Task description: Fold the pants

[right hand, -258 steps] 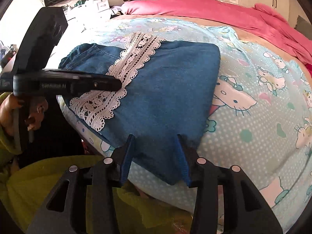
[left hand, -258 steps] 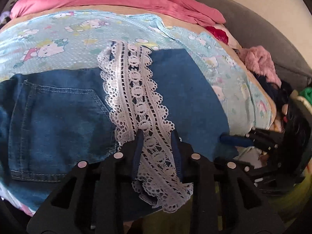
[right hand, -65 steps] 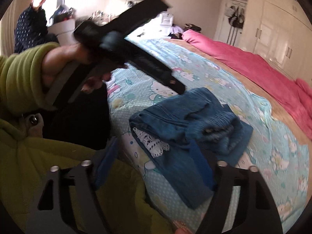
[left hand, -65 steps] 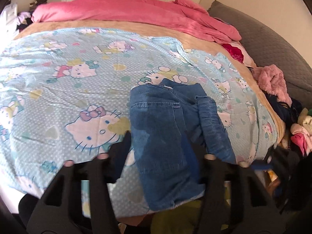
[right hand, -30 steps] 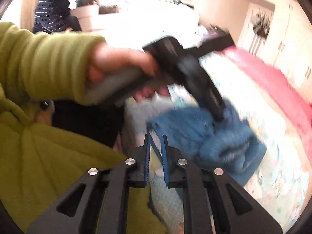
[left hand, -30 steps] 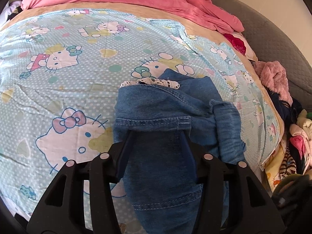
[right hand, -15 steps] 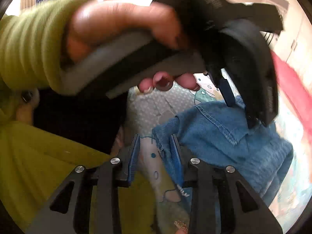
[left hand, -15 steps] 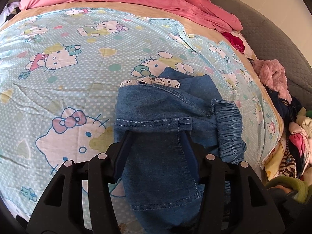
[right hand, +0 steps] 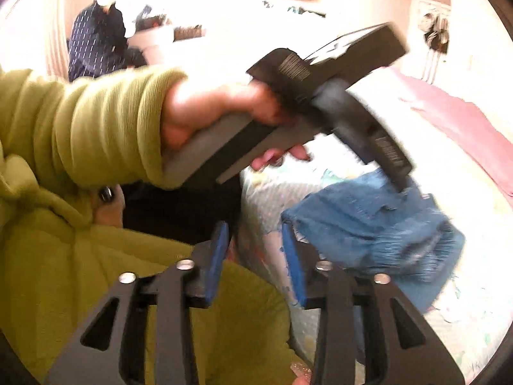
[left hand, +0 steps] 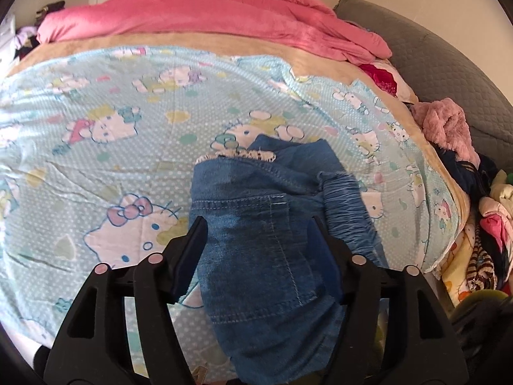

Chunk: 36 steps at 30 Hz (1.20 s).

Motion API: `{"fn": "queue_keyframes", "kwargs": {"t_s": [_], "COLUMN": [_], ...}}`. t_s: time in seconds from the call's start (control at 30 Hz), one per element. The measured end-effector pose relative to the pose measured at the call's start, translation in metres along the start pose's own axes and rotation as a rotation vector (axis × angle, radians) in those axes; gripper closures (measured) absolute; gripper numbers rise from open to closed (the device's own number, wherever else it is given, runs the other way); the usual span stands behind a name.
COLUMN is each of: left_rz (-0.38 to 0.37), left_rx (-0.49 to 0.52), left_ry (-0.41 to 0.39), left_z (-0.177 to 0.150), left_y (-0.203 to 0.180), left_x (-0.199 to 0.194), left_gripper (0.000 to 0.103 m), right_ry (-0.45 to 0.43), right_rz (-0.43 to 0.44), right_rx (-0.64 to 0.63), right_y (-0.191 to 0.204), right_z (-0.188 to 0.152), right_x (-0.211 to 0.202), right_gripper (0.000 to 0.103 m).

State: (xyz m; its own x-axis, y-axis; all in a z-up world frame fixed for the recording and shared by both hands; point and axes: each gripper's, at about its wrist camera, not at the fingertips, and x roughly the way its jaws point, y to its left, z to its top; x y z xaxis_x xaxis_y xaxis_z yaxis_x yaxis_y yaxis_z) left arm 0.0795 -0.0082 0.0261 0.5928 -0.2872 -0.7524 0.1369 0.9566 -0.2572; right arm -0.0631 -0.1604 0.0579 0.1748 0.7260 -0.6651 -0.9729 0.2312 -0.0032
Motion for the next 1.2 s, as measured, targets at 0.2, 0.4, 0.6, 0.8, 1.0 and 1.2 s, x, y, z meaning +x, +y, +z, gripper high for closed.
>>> {"fn": "queue_keyframes", "kwargs": {"t_s": [0.2,0.4,0.6,0.8,1.0,1.2], "left_rz": [0.017,0.06,0.073,0.101,0.119,0.125], "left_rx": [0.003,0.005,-0.019,-0.005,-0.016,-0.045], "left_ry": [-0.058,-0.121,-0.158,-0.167,-0.143,-0.084], "left_z": [0.002,0.001,0.0,0.0,-0.003,-0.011], "left_y": [-0.006,-0.008,-0.005,-0.005,0.001,0.01], "left_x": [-0.022,-0.043,-0.059,-0.061,-0.048,-0.022], "left_gripper": [0.029,0.013,0.01,0.01,0.01,0.01], "right_ry": [-0.15,-0.266,-0.281,-0.266,-0.204,-0.093], "right_rz": [-0.091,-0.224,-0.4,-0.481,-0.528,-0.506], "right_rx": [0.06,0.198,0.385,0.503,0.571,0.696], "right_y": [-0.014,-0.049,-0.091,-0.125,-0.137,-0.165], "right_z": [0.004,0.002,-0.005,-0.018,-0.031,-0.051], "right_x": [-0.046,-0.071,-0.085,-0.083,-0.071,-0.043], "right_gripper": [0.032,0.026,0.009,0.009,0.009,0.009]}}
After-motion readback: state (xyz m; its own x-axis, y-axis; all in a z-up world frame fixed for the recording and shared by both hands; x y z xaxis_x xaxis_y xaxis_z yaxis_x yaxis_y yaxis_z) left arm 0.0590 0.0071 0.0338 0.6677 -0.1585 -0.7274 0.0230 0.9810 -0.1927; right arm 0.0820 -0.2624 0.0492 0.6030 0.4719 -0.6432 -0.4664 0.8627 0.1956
